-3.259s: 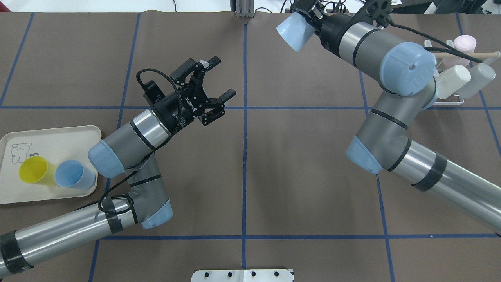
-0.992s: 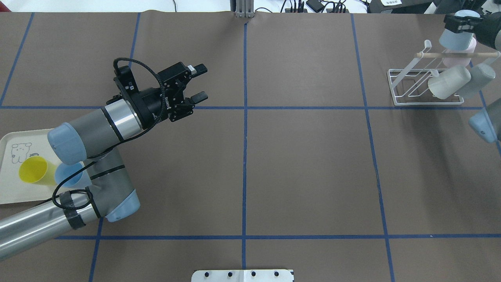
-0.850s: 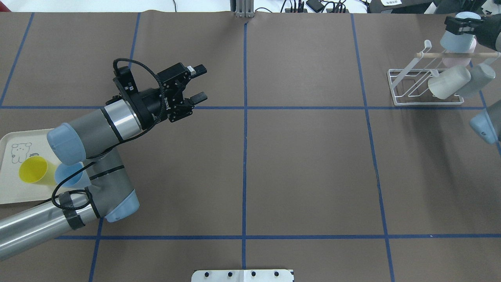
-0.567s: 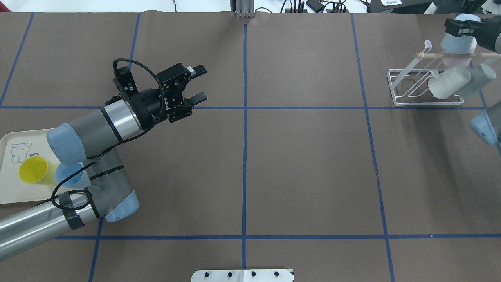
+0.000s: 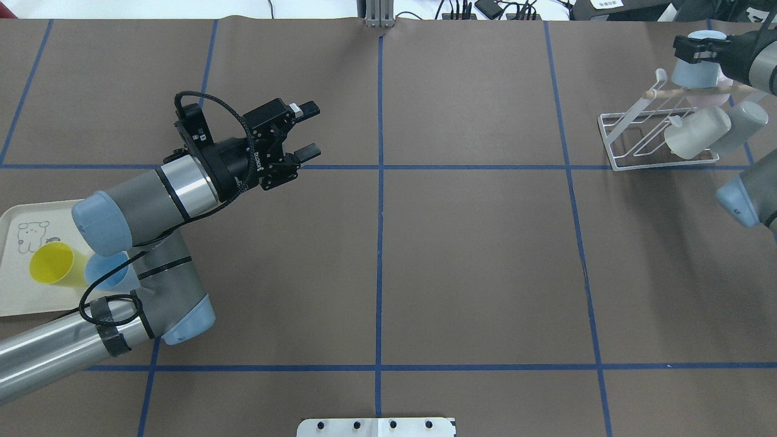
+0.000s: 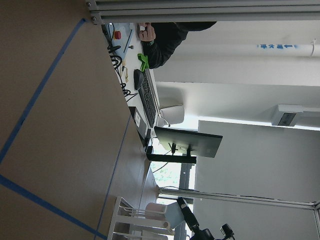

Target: Transfer IKEA cup to right arm and place on rack

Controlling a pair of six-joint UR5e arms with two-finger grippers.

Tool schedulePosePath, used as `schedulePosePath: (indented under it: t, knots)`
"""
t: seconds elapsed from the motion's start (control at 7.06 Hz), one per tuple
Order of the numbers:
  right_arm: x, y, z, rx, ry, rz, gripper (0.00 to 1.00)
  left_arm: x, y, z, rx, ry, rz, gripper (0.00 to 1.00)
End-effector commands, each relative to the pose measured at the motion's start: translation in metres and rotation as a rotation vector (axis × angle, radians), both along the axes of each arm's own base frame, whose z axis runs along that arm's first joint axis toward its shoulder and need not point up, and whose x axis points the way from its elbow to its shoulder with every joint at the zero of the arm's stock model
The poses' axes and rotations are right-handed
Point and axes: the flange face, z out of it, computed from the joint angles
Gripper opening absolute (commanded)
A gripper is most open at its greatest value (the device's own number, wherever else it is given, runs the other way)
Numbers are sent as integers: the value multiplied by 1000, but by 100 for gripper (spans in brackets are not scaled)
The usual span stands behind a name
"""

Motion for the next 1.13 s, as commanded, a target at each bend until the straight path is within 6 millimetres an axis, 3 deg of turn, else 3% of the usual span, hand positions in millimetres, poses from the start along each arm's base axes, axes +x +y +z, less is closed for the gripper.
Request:
schedulePosePath:
  t: [0.0, 0.57, 0.99]
  knots:
    - [-2, -3, -5, 6, -2, -2, 0, 0, 0, -1, 1, 1, 0, 100]
    - [-2, -13, -14, 19, 1, 13, 0, 1, 2, -4, 2, 8, 3, 100]
    - [29, -17, -14, 52, 25, 138, 0, 3, 4, -2, 1, 5, 7, 100]
